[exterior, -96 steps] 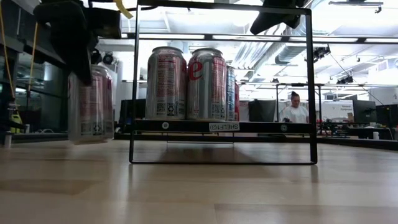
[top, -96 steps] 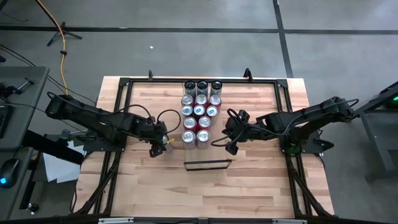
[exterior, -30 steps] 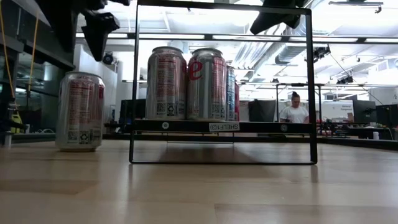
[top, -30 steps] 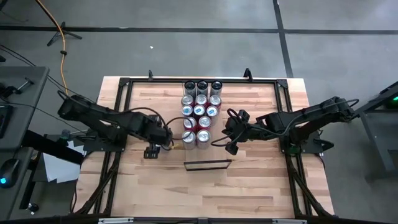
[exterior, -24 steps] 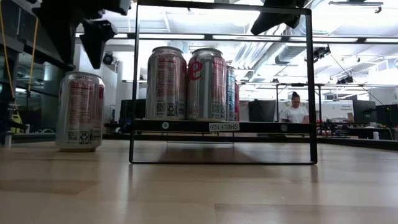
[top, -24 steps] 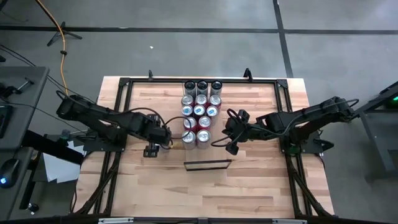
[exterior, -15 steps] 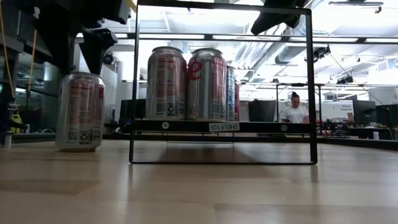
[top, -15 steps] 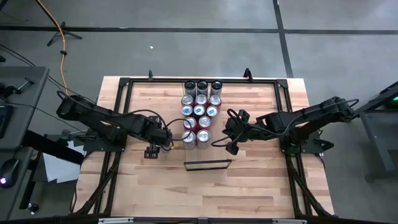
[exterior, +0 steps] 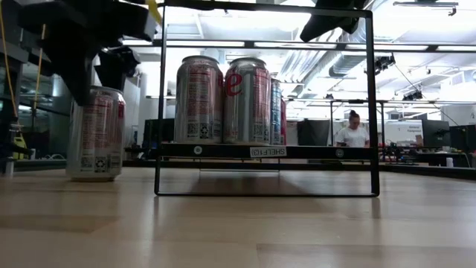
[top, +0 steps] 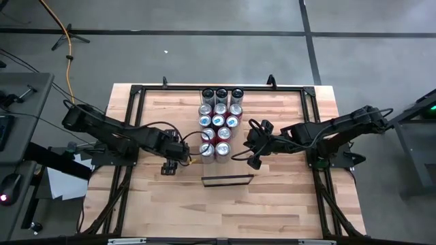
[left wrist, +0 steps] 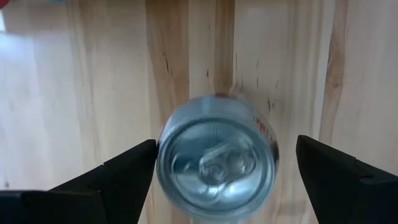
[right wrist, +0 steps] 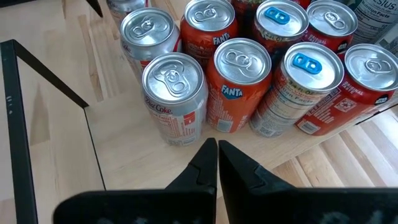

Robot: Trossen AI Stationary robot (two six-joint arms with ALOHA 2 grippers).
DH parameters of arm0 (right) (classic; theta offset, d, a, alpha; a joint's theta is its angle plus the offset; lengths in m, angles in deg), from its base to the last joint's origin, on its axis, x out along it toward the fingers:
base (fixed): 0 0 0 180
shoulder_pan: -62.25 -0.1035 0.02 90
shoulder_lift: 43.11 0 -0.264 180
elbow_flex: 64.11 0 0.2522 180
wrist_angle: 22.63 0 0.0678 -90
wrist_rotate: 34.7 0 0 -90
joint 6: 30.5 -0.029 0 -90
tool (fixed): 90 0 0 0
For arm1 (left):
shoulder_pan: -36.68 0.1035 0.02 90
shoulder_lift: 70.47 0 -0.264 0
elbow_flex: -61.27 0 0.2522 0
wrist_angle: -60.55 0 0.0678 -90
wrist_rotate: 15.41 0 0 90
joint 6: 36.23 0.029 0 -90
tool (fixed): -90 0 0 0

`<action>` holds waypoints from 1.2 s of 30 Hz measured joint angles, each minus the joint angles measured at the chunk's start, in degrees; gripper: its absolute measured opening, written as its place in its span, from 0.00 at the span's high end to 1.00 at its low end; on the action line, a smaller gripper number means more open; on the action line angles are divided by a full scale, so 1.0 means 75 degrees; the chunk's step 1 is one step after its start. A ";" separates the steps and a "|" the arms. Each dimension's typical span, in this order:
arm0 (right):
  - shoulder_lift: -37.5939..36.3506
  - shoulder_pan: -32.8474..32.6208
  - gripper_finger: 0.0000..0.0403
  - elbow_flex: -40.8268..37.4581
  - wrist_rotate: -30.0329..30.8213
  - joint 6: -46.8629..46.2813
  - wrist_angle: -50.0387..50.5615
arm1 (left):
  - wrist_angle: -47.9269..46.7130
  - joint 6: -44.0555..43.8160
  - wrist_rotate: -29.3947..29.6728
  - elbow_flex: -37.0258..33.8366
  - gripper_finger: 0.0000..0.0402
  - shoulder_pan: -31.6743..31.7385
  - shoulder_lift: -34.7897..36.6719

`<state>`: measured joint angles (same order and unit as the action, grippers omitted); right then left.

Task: Place canned beverage on shelf
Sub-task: Put the red/silver soda can on the shelf aligned with the other red/silver soda cans

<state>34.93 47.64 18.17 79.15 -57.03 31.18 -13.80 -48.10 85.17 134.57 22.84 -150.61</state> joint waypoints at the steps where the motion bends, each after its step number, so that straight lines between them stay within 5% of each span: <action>1: 0.0000 0.0000 1.00 0.0000 0.0000 0.0000 0.0000 | 0.0118 -0.0004 0.0005 -0.0039 0.20 0.0000 0.0000; 11: 0.0000 0.0000 1.00 0.0000 0.0000 -0.0058 0.0000 | 0.0285 -0.0010 -0.0141 -0.0559 0.24 -0.0006 0.0003; 24: 0.0000 -0.0004 1.00 0.0000 0.0000 0.0000 0.0000 | 0.0170 -0.0407 -0.0514 -0.0411 0.48 0.0000 0.0083; 29: -0.0272 -0.0158 1.00 0.0000 -0.0003 0.0133 0.0017 | -0.1468 -0.0779 -0.0611 0.0767 0.48 -0.0039 0.0535; 36: -0.1019 -0.0411 1.00 0.0000 0.0693 -0.0149 0.0566 | -0.2750 -0.1332 0.0375 0.3865 0.48 -0.0078 0.0809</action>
<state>27.29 44.55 18.17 84.36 -58.14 35.42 -34.42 -58.10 87.98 163.56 22.26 -144.55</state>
